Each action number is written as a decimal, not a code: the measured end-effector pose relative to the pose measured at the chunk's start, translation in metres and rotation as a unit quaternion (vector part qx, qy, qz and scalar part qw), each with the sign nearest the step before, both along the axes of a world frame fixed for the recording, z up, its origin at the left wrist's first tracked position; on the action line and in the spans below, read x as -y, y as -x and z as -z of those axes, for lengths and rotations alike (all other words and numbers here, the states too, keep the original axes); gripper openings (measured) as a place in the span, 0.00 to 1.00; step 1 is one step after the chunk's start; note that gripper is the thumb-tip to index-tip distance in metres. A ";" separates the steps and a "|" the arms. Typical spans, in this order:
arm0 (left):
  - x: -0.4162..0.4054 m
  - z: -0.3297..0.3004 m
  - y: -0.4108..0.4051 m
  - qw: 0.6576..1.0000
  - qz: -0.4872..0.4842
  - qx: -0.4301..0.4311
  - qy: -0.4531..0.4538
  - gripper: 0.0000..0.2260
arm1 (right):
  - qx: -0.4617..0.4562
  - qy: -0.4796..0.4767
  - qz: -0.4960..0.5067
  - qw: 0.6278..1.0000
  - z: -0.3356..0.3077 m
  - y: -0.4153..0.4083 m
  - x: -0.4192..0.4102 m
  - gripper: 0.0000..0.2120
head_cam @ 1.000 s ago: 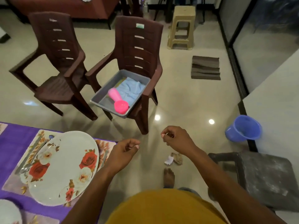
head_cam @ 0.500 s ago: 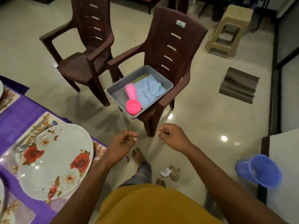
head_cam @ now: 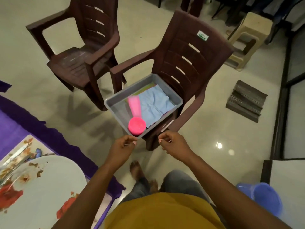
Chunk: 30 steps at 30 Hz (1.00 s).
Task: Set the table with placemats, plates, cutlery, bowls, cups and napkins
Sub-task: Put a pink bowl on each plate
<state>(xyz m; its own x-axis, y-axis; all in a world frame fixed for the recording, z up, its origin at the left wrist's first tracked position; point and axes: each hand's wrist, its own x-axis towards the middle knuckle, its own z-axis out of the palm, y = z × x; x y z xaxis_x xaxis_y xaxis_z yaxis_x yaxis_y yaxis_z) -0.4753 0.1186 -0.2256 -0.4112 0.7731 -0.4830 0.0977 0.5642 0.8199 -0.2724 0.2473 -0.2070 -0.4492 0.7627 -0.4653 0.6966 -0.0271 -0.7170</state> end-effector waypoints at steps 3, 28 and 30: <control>-0.022 0.009 0.014 0.999 -0.032 -0.023 0.010 0.05 | 0.006 0.019 0.011 1.000 0.013 0.018 -0.027 0.04; -0.185 0.195 0.078 0.945 0.123 -0.150 0.262 0.29 | 0.126 0.267 -0.133 0.946 0.250 0.141 -0.190 0.24; -0.188 0.207 0.081 0.944 0.128 -0.138 0.271 0.29 | 0.119 0.295 -0.134 0.938 0.258 0.149 -0.195 0.19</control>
<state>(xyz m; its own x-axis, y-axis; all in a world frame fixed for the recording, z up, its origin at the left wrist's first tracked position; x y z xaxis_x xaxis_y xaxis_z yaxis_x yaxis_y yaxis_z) -0.5567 0.3064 -0.4323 -0.4133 0.5343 -0.7374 0.4554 0.8225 0.3407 -0.4209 0.4426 -0.4645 -0.4187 0.2140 -0.8825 0.8733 -0.1717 -0.4560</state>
